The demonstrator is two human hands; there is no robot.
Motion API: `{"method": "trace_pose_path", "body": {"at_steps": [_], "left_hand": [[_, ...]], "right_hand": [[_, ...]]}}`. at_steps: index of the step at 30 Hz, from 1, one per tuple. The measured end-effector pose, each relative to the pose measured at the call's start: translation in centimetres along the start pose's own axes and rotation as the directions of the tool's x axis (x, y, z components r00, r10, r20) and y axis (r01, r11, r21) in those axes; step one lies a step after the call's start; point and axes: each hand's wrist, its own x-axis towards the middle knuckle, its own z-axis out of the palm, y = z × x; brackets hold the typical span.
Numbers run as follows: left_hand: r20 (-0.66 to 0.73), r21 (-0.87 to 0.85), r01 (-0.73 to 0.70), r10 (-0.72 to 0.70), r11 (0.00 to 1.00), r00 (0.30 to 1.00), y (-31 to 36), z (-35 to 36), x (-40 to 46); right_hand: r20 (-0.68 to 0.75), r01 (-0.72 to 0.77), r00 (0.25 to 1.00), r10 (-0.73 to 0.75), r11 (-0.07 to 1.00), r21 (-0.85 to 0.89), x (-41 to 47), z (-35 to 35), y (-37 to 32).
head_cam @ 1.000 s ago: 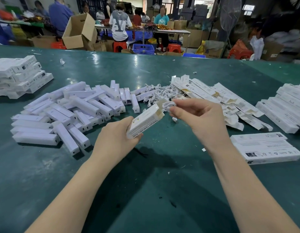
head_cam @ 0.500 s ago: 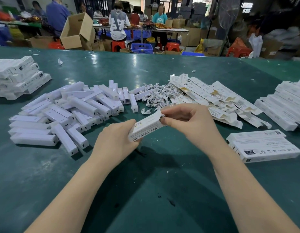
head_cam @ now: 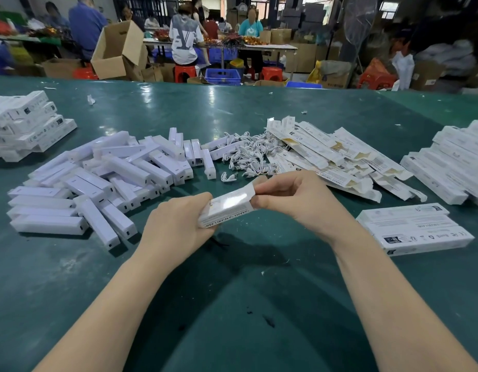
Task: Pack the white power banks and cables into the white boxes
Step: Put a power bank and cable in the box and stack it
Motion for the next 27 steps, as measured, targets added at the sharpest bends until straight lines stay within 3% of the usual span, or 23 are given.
{"method": "trace_pose_path", "body": {"at_steps": [3,9,13,18,24,27], "left_hand": [[0.015,0.005,0.020,-0.020,1.000,1.000,0.1,0.1,0.1],[-0.018,-0.015,0.087,-0.087,0.996,0.996,0.3,0.1,0.4],[-0.021,-0.067,0.133,-0.135,0.989,0.991,0.4,0.0,0.6],[0.002,-0.085,0.186,-0.186,0.979,0.983,1.0,-0.1,0.4],[-0.087,-0.001,0.219,-0.218,0.976,0.972,1.0,-0.2,0.2],[-0.087,0.054,0.205,-0.200,0.977,0.976,1.0,-0.2,0.2]], "right_hand": [[0.074,0.027,0.997,-0.024,0.999,-0.029,-0.2,0.1,-0.3],[-0.105,0.127,0.985,-0.136,0.988,-0.088,-0.1,1.4,0.1],[-0.055,0.187,0.976,-0.212,0.937,-0.297,-0.3,1.9,0.0],[-0.166,0.231,0.948,-0.272,0.946,-0.228,-0.5,2.6,0.1],[-0.285,0.227,0.927,-0.245,0.969,-0.096,-0.7,4.0,0.5],[-0.323,0.210,0.914,-0.247,0.967,-0.147,-0.6,4.2,0.9]]}}
